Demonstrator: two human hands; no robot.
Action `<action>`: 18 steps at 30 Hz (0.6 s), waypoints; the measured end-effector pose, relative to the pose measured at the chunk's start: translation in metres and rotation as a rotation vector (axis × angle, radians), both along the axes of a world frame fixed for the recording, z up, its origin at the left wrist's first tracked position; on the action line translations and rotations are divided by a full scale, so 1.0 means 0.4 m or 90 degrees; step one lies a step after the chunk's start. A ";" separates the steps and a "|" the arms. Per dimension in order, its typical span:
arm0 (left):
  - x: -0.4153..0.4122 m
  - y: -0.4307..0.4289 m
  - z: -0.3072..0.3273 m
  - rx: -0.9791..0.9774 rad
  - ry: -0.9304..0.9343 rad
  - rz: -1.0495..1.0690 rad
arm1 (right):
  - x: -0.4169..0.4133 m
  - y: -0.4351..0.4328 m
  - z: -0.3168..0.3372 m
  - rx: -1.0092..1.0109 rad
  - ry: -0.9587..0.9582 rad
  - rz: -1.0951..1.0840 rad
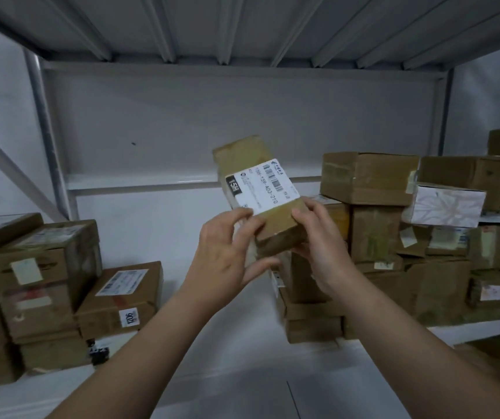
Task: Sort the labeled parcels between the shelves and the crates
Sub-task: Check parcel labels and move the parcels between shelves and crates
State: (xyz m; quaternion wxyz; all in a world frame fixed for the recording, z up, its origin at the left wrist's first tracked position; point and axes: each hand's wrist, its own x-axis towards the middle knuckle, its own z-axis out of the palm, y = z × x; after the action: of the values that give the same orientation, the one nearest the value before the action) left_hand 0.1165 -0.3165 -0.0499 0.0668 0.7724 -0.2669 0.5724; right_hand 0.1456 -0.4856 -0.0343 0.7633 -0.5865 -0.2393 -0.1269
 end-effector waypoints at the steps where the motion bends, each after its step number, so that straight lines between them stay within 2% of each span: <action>1: -0.010 0.015 0.003 -0.066 0.057 -0.030 | 0.000 0.005 -0.010 0.003 -0.001 -0.007; 6: -0.033 0.098 0.050 -0.515 0.314 -0.206 | -0.005 0.020 -0.035 -0.020 -0.050 -0.005; 8: -0.033 0.122 0.052 -0.608 0.450 -0.355 | -0.010 0.025 -0.036 -0.020 -0.070 0.015; 9: -0.030 0.131 0.043 -0.626 0.466 -0.397 | -0.009 0.026 -0.035 -0.009 -0.078 0.026; 15: -0.016 0.143 -0.017 -0.690 0.361 -0.469 | -0.006 0.052 -0.035 0.042 -0.077 0.042; 18: -0.029 0.159 -0.032 -0.689 0.324 -0.402 | -0.010 0.076 -0.033 0.071 -0.053 -0.011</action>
State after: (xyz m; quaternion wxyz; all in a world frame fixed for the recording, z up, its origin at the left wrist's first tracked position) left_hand 0.1049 -0.2529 -0.0627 0.6694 0.6255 -0.1314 0.3787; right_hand 0.1416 -0.4551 -0.0475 0.7829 -0.5395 -0.2587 -0.1709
